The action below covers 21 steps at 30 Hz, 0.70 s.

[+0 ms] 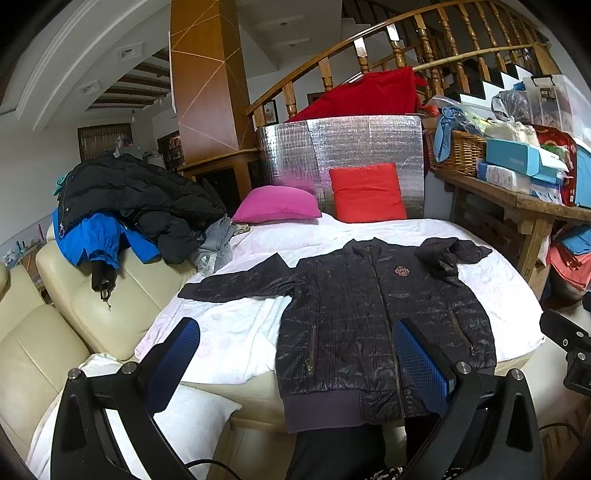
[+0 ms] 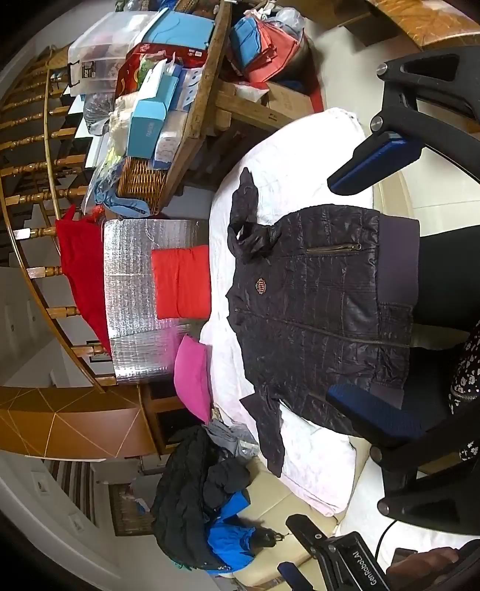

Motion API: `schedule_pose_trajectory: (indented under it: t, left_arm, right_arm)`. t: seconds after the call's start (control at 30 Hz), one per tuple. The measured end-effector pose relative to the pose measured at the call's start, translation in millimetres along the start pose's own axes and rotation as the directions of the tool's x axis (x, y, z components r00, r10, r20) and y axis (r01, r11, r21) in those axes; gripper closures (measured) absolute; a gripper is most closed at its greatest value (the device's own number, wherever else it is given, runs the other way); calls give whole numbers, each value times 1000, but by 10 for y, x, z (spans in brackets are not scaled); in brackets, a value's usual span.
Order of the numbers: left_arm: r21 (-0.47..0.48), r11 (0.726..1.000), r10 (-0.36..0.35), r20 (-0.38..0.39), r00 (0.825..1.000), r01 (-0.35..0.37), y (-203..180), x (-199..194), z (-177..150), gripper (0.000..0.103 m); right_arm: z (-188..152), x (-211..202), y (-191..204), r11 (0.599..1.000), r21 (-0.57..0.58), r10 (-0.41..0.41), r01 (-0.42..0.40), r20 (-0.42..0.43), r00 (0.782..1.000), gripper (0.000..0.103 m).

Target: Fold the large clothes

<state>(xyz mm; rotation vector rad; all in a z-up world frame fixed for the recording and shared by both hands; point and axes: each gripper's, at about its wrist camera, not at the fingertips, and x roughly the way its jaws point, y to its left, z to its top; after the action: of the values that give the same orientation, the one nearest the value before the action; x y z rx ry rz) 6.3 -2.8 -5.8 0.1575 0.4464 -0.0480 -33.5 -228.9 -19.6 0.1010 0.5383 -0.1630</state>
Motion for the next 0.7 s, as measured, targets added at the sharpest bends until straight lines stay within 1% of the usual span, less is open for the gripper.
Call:
schedule_pose_trajectory:
  t: [0.7]
  left_arm:
    - [10,1000,-1,0,1000,1,-12,33,-10,0]
  right_arm:
    - [18,23,5,1000,0,8,-8,-4,1000,0]
